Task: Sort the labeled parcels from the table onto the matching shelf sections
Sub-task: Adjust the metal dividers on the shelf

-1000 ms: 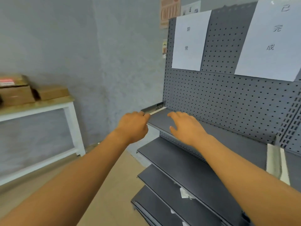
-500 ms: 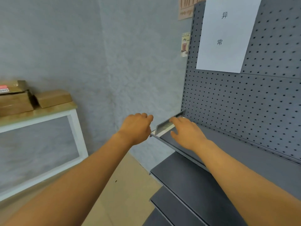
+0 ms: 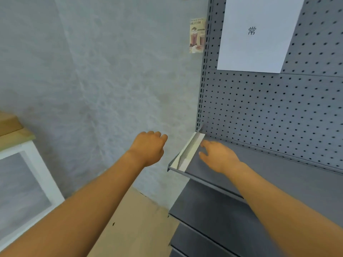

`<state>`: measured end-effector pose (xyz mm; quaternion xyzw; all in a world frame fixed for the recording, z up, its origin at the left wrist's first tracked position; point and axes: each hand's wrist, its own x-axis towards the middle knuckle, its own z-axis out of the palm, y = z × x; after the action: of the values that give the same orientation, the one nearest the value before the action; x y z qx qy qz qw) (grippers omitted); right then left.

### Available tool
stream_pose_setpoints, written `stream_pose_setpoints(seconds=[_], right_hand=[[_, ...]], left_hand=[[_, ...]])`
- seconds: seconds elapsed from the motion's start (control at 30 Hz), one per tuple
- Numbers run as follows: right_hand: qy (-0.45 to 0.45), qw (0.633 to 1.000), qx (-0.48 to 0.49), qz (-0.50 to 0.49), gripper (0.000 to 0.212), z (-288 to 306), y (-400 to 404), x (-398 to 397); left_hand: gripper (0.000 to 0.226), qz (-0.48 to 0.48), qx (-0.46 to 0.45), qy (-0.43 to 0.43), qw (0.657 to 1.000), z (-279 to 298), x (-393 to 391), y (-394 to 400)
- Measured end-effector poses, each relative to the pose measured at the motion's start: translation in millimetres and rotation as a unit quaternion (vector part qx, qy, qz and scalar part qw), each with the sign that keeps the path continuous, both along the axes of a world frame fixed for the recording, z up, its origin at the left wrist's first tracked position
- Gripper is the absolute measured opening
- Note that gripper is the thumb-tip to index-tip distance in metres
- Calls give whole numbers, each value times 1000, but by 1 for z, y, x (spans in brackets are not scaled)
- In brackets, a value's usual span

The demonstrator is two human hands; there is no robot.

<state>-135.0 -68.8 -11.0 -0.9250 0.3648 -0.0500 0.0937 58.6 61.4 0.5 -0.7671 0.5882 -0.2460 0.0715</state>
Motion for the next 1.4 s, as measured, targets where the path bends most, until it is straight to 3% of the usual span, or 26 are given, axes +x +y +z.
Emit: stream_pose_setpoints(seconds=[0.17, 0.33, 0.57, 0.83, 1.17, 1.4], right_hand=[[-23, 988, 100, -111, 55, -4, 13, 57], [-37, 959, 190, -205, 14, -18, 21, 101], [-83, 945, 173, -267, 39, -30, 27, 110], [-81, 943, 120, -300, 33, -7, 21, 42], [-62, 922, 115, -365, 27, 13, 21, -96], [-59, 906, 137, -397, 31, 5, 15, -167]], left_hand=[[33, -51, 11, 7, 999, -11, 51, -17], [33, -90, 17, 31, 995, -22, 76, -30], [32, -135, -6, 86, 987, -31, 82, -47], [34, -193, -13, 118, 974, -10, 33, -83], [31, -282, -12, 122, 952, 12, -91, -111], [31, -283, -5, 131, 950, 8, -143, -120]])
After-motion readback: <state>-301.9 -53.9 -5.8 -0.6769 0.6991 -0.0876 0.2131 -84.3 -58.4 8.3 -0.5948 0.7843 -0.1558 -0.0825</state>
